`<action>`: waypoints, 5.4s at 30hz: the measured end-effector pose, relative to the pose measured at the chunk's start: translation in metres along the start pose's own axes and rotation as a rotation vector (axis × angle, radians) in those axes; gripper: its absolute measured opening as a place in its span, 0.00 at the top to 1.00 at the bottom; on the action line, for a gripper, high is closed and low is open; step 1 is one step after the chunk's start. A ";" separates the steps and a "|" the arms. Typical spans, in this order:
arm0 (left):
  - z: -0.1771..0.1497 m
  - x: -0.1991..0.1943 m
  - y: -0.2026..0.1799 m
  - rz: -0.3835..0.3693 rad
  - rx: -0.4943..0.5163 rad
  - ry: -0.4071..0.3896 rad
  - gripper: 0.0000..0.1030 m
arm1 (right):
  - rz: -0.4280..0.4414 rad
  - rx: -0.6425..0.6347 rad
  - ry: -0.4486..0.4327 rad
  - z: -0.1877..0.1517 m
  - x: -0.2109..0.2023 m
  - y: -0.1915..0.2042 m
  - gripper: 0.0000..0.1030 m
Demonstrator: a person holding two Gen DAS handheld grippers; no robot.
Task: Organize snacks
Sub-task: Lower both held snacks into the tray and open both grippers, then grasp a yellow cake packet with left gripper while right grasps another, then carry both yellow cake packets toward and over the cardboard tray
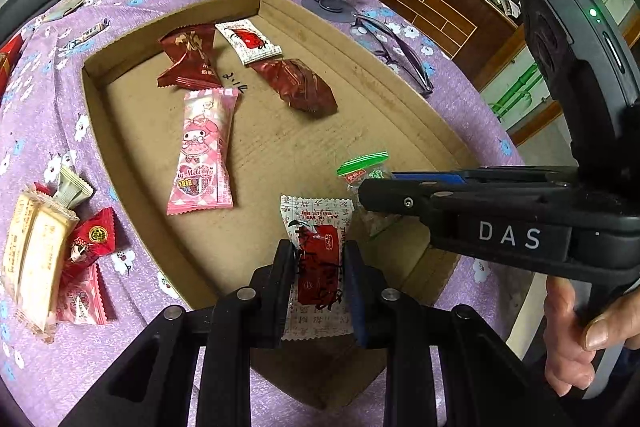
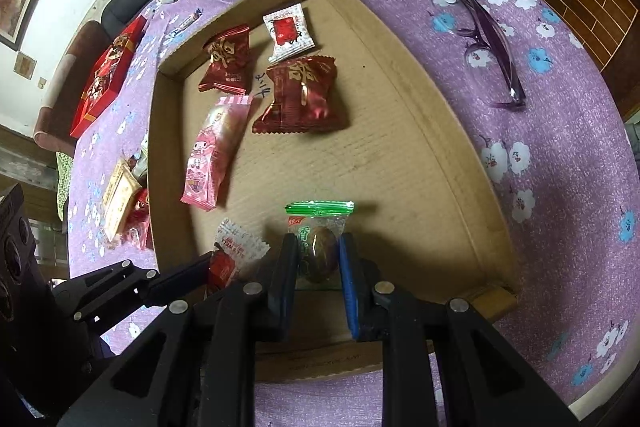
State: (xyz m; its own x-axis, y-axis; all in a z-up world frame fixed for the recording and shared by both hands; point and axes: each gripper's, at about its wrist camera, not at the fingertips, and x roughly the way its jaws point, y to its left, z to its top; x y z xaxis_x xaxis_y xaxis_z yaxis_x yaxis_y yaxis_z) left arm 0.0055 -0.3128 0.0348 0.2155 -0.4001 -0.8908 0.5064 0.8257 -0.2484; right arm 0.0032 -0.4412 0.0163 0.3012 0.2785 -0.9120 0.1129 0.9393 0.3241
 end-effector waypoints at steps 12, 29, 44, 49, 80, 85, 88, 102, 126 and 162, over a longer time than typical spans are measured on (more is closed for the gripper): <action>-0.002 0.000 0.001 -0.002 0.002 0.005 0.55 | -0.026 0.013 -0.010 -0.001 -0.004 0.000 0.81; -0.011 -0.041 0.025 -0.006 -0.032 -0.102 0.50 | -0.036 -0.022 -0.076 0.001 -0.016 0.033 0.81; -0.038 -0.088 0.094 0.010 -0.166 -0.202 0.49 | -0.041 -0.133 -0.070 0.001 -0.008 0.101 0.74; -0.050 -0.099 0.123 0.020 -0.219 -0.212 0.49 | -0.035 -0.162 -0.059 -0.003 -0.001 0.125 0.74; 0.000 -0.047 0.210 0.040 -0.043 -0.043 0.37 | -0.054 -0.095 -0.093 -0.058 -0.006 0.132 0.68; -0.018 -0.051 0.218 0.097 -0.074 -0.050 0.61 | -0.025 -0.135 -0.090 -0.053 -0.002 0.146 0.67; -0.040 -0.067 0.226 0.116 -0.119 -0.077 0.61 | 0.016 -0.155 -0.065 -0.046 0.007 0.158 0.67; -0.130 -0.110 0.244 0.176 -0.256 -0.132 0.61 | 0.024 -0.014 0.115 0.010 0.079 0.208 0.52; -0.111 -0.092 0.243 0.216 -0.201 -0.089 0.33 | 0.255 -0.472 0.252 -0.074 0.049 0.238 0.91; -0.155 -0.111 0.236 0.291 -0.302 -0.170 0.66 | -0.073 -0.657 0.149 -0.108 0.075 0.264 0.68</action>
State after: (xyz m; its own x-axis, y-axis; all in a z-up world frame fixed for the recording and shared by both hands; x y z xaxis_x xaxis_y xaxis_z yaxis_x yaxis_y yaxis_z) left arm -0.0285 -0.0118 0.0156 0.4593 -0.1730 -0.8713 0.1432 0.9824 -0.1196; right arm -0.0471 -0.1504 0.0061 0.1752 0.1898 -0.9661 -0.4848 0.8706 0.0831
